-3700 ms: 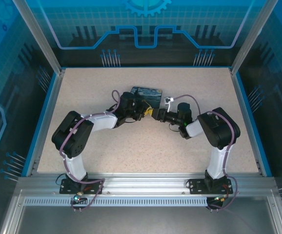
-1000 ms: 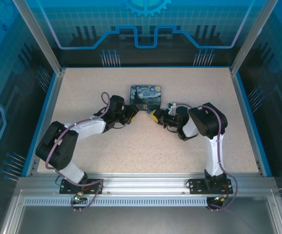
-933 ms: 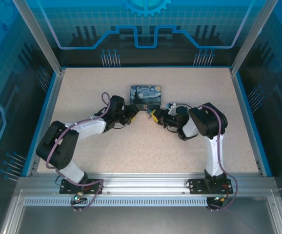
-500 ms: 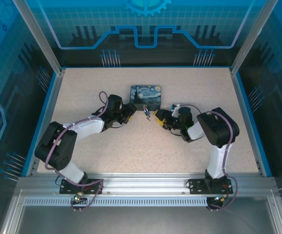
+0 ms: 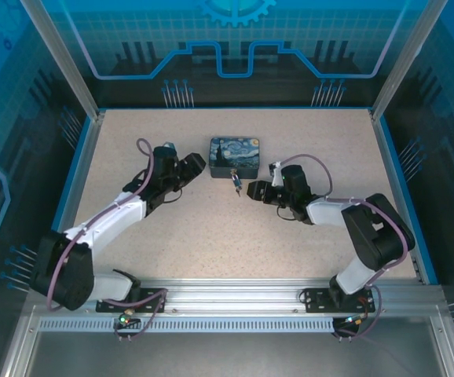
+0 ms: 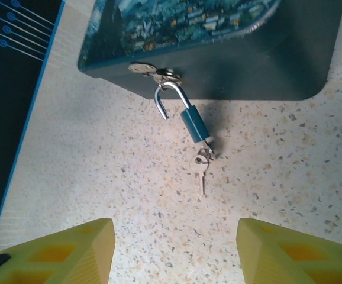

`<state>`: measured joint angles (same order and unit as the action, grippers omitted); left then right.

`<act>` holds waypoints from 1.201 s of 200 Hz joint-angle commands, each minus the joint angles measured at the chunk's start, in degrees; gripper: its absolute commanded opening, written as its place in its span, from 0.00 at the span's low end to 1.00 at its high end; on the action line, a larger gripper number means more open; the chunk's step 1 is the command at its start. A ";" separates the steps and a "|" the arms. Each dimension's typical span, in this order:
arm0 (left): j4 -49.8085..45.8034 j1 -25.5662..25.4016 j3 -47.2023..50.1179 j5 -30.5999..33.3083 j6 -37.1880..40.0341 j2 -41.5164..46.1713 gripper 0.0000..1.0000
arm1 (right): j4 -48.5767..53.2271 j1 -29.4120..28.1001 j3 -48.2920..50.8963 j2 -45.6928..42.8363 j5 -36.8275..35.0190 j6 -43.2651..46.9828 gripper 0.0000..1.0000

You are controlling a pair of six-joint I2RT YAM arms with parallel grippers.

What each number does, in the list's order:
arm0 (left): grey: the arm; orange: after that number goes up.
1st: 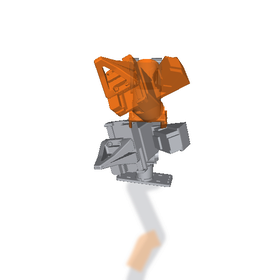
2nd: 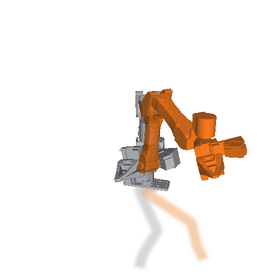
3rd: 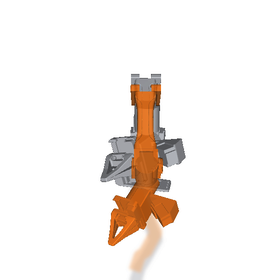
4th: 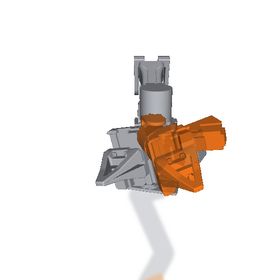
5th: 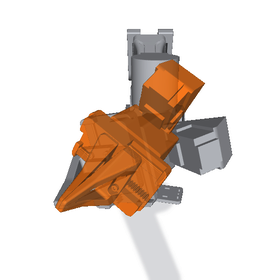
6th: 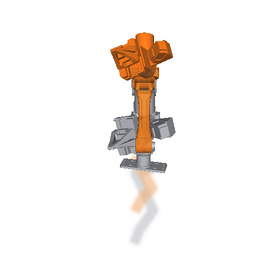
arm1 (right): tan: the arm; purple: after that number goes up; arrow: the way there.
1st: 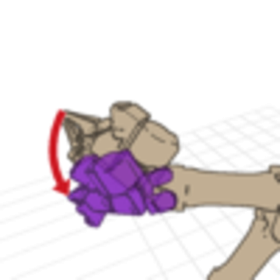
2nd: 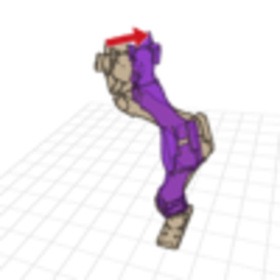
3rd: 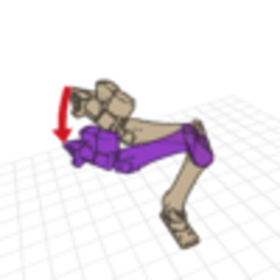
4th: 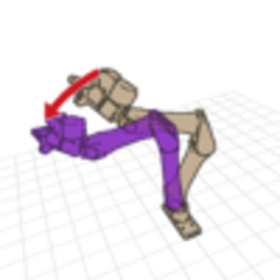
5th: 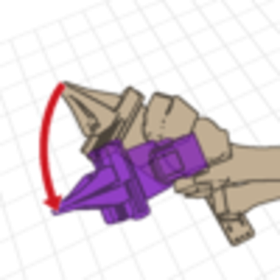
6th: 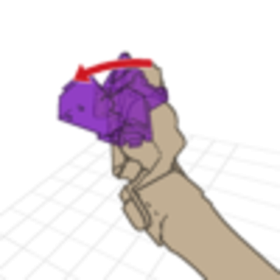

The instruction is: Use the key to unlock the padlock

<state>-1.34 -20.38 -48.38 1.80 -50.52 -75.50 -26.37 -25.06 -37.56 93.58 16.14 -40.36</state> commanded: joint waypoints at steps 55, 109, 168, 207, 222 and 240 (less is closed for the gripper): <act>-3.85 0.96 2.37 3.39 7.65 8.70 0.79 | 1.38 -3.51 -6.54 8.68 -5.62 8.70 0.51; -6.41 1.58 6.43 5.73 7.13 16.57 0.80 | -6.53 -3.63 -10.77 16.90 -4.44 5.16 0.49; 0.56 11.29 1.27 -14.84 10.62 2.43 0.92 | -3.72 -3.31 -6.34 11.89 -10.31 7.05 0.56; 3.49 12.30 -12.08 -23.07 11.99 -17.39 0.97 | 1.13 -0.20 -4.53 6.05 -10.58 7.37 0.69; 4.85 12.30 -16.38 -24.21 11.54 -23.78 0.98 | 3.97 1.32 -4.88 3.55 -10.97 7.84 0.82; 5.91 12.30 -21.54 -26.73 10.49 -30.52 0.99 | 8.15 4.11 -6.85 2.23 -9.47 7.92 0.93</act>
<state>1.48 -8.34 -64.03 -18.09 -40.32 -99.70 -24.82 -24.21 -42.46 98.72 6.04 -33.30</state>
